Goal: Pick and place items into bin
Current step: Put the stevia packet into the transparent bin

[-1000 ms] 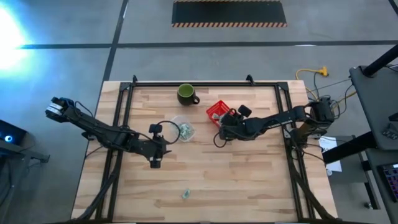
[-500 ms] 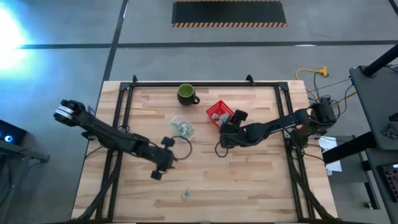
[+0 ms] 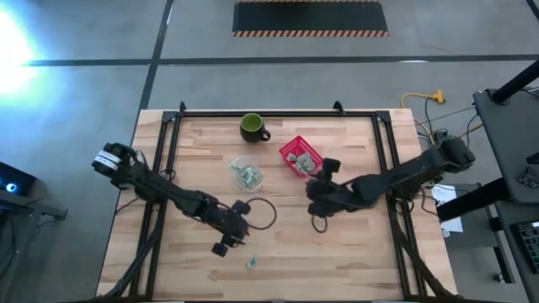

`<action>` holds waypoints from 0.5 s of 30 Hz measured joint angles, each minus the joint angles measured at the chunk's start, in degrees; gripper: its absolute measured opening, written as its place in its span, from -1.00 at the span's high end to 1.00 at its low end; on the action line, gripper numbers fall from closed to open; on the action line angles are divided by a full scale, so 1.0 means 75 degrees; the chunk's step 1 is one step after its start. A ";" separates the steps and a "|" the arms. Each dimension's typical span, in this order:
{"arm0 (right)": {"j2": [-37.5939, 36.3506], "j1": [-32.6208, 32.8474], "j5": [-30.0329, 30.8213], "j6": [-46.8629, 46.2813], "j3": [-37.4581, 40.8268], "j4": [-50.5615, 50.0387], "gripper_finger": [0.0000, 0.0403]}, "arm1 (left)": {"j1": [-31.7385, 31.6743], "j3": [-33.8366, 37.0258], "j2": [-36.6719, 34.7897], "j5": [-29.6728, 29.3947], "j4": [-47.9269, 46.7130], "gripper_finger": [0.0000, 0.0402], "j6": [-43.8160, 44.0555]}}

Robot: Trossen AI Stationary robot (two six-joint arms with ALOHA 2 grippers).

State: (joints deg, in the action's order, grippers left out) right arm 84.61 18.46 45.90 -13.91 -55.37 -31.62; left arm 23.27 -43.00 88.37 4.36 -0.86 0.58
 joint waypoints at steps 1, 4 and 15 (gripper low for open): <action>-0.0113 0.0123 0.0002 -0.0061 0.0001 -0.0010 0.38 | 0.0051 -0.0051 0.0000 -0.0009 -0.0007 0.35 -0.0003; -0.0517 0.0466 0.0022 -0.0316 0.0012 -0.0055 0.38 | 0.0279 -0.0207 -0.0007 -0.0019 -0.0005 0.35 0.0017; -0.1181 0.1259 0.0086 -0.0950 0.0187 -0.0166 0.45 | 0.1428 -0.0793 0.0016 -0.0876 -0.0192 0.35 0.0436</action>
State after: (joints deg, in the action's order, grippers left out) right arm 75.76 27.90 46.54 -21.04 -53.98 -32.86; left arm 33.98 -48.94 88.49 -2.21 -2.30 3.85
